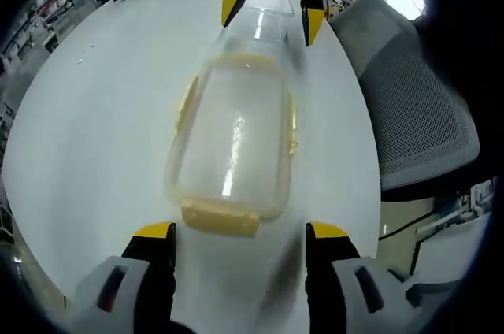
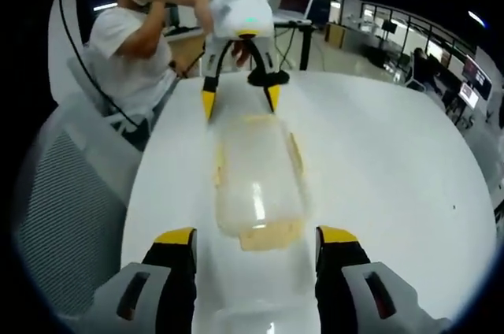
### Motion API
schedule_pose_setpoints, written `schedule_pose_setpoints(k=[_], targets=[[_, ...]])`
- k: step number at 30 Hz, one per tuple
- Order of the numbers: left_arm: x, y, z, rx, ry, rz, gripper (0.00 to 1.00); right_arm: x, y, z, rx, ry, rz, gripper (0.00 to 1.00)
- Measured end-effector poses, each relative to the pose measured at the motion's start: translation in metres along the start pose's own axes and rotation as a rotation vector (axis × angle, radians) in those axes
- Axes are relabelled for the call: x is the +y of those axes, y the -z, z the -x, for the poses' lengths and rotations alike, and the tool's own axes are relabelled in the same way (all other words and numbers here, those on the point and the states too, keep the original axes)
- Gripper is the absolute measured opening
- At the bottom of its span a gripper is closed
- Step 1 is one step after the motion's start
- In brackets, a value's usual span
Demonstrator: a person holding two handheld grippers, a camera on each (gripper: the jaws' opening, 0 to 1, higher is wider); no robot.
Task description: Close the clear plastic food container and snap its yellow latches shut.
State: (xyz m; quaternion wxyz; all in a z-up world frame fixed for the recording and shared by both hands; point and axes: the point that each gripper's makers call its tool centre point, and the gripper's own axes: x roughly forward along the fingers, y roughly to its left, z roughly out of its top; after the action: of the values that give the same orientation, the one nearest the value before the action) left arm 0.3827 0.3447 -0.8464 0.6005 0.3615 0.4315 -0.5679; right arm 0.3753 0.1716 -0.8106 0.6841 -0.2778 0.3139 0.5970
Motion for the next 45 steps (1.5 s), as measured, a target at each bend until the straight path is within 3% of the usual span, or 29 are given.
schedule_pose_setpoints(k=[9,24,37,45], targets=[[0.007,0.005,-0.006,0.025,-0.009,-0.019,0.66,-0.008,0.009,-0.008,0.051,-0.010,0.005,0.57],[0.008,-0.001,-0.008,0.009,-0.006,-0.025,0.65,-0.011,0.015,-0.023,0.108,-0.041,0.028,0.54],[0.014,-0.003,-0.011,0.036,-0.043,-0.077,0.58,-0.015,0.018,-0.032,0.142,-0.043,0.035,0.52],[0.014,-0.006,-0.012,0.022,-0.046,-0.076,0.56,-0.013,0.025,-0.039,0.182,-0.043,0.070,0.48]])
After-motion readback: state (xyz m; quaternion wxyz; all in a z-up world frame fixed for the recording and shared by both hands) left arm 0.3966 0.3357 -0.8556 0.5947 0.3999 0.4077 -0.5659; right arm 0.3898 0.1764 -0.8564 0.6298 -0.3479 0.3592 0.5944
